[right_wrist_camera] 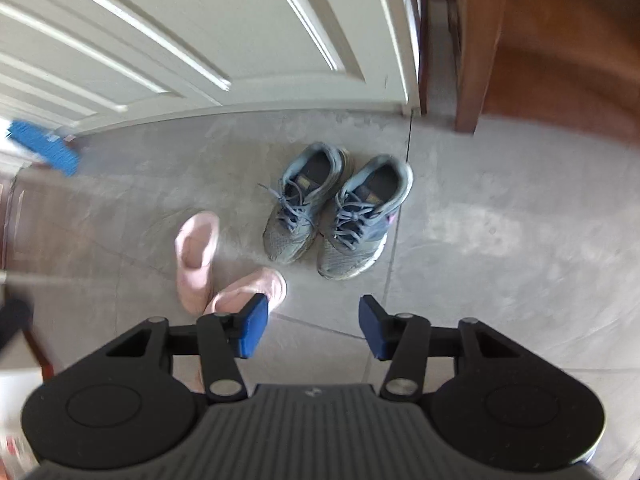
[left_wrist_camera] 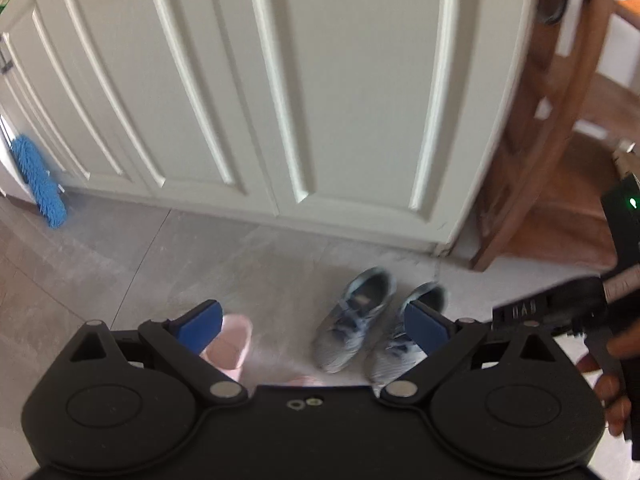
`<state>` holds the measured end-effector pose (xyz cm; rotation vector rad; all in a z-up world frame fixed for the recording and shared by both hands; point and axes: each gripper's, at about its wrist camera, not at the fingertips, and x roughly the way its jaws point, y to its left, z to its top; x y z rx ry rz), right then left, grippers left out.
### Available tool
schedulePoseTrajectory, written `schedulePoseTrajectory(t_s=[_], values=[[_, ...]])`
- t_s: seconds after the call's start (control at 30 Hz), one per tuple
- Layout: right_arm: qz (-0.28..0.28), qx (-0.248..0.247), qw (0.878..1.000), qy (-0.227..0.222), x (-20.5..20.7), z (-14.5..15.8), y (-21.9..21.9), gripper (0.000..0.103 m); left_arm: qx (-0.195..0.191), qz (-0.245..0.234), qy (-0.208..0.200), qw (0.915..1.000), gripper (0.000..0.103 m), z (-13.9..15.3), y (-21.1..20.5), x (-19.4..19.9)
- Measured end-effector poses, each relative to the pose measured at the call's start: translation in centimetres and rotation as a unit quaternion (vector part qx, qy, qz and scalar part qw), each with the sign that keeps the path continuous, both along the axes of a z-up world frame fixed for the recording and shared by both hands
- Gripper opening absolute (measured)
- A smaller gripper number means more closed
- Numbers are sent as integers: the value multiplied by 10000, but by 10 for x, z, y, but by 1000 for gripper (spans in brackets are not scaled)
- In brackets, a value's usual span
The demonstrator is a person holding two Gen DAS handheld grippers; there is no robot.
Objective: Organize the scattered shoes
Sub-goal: 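Open the right tool and move it down to the grey-blue sneakers, then grasp both grey-blue sneakers by their heels with the right tool, then carry the grey-blue sneakers with the right tool to the middle shelf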
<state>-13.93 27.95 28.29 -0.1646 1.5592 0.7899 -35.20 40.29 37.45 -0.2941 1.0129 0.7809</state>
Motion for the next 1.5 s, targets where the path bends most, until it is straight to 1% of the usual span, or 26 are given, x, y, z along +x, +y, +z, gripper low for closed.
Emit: schedulePoseTrajectory(t_s=[0.07,0.13,0.17,0.23,0.37,0.5,0.6,0.73,0.87,0.93,0.97,1.0,1.07,1.13,1.2,1.23,1.27,1.3,1.33,1.37,1.5], values=[[-80,-70,9998,-165,-9,-29,29,53,2,91,106,9999,98,-31,23,-10],[-135,-126,9994,-299,-13,-58,56,53,31,137,129,9998,98,-52,36,-17],[-155,-137,9991,-362,-15,-70,67,53,77,151,140,9998,98,-69,49,-18],[-151,-136,9986,-493,-17,-86,80,54,202,117,97,9997,98,-92,66,-14],[-39,-181,9971,-739,-17,-106,90,55,370,-24,-51,9993,98,-121,81,2],[-330,-344,9964,-706,-3,-135,93,55,418,-53,-93,9991,98,-149,87,12],[-495,-451,9950,-736,13,-163,105,55,333,-84,-38,9994,98,-166,87,13],[-834,-555,9928,-654,32,-194,121,55,334,-321,24,9989,98,-176,83,12],[-1137,-718,9891,-607,47,-225,137,55,261,-336,50,9991,98,-183,89,4],[-1139,-853,9880,-602,49,-237,147,56,238,-271,77,9993,98,-186,94,0],[-1138,-894,9875,-626,49,-243,153,59,224,-218,92,9995,98,-187,97,-3],[-1107,-966,9868,-685,48,-246,158,60,209,-171,110,9996,98,-187,99,-5],[-1027,-1187,9841,-829,45,-252,169,65,176,-83,141,9997,98,-188,103,-8],[-1015,-1393,9808,-916,43,-258,173,66,122,-8,148,9998,98,-189,106,-10],[-988,-1575,9774,-1011,39,-268,175,62,111,32,151,9998,98,-189,107,-10],[-889,-1596,9770,-1103,37,-270,176,53,121,15,157,9998,98,-188,107,-10],[-765,-1600,9769,-1195,35,-271,177,38,130,-17,161,9998,98,-188,105,-9],[-642,-1592,9768,-1281,33,-272,178,36,130,-39,167,9998,98,-189,104,-9],[-465,-1509,9780,-1365,30,-271,177,32,125,-57,177,9997,98,-189,103,-8],[-405,-1411,9793,-1393,28,-269,175,30,119,-76,187,9997,98,-190,102,-7],[-432,-1066,9828,-1444,23,-259,154,27,121,-136,177,9997,98,-190,98,-2]])
